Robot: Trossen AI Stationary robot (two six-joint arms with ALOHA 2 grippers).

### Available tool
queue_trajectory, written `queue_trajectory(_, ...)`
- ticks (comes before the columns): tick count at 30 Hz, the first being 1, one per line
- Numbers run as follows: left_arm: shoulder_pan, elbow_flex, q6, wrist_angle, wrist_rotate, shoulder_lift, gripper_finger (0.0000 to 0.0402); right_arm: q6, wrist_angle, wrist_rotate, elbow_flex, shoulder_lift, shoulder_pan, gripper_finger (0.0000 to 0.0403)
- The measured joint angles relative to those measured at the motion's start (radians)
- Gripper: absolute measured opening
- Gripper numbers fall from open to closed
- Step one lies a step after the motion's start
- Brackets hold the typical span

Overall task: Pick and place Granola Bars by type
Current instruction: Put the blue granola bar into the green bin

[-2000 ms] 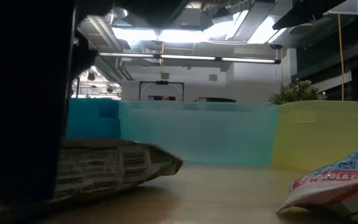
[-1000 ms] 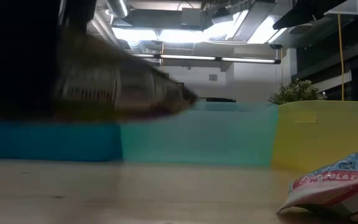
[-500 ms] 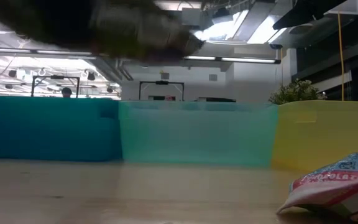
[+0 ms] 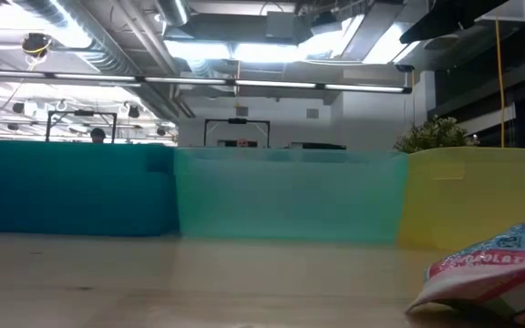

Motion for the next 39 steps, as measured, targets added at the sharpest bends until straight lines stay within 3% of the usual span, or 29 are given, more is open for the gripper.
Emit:
queue_trajectory(4, 0.039, 0.000, 0.106, -0.016, -0.068, -0.056, 0.0024, 0.000, 0.000, 0.000, 0.000, 0.000, 0.000, 0.0186)
queue_trajectory(14, 0.171, 0.000, 0.351, -0.075, -0.028, -0.123, 0.0028, 0.000, 0.000, 0.000, 0.000, 0.000, 0.000, 0.0186)
queue_trajectory(23, 0.396, 0.000, 0.699, -0.096, 0.202, -0.156, 0.0022, 0.000, 0.000, 0.000, 0.000, 0.000, 0.000, 0.0186)
queue_trajectory(31, 0.513, 0.000, 0.974, -0.096, 0.371, -0.159, 0.0025, 0.005, -0.001, 0.000, 0.000, 0.000, 0.000, 0.0186)
queue_trajectory(39, 0.608, 0.000, 1.187, -0.071, 0.430, -0.159, 0.0024, 0.007, -0.001, 0.000, 0.000, 0.000, 0.000, 0.0186)
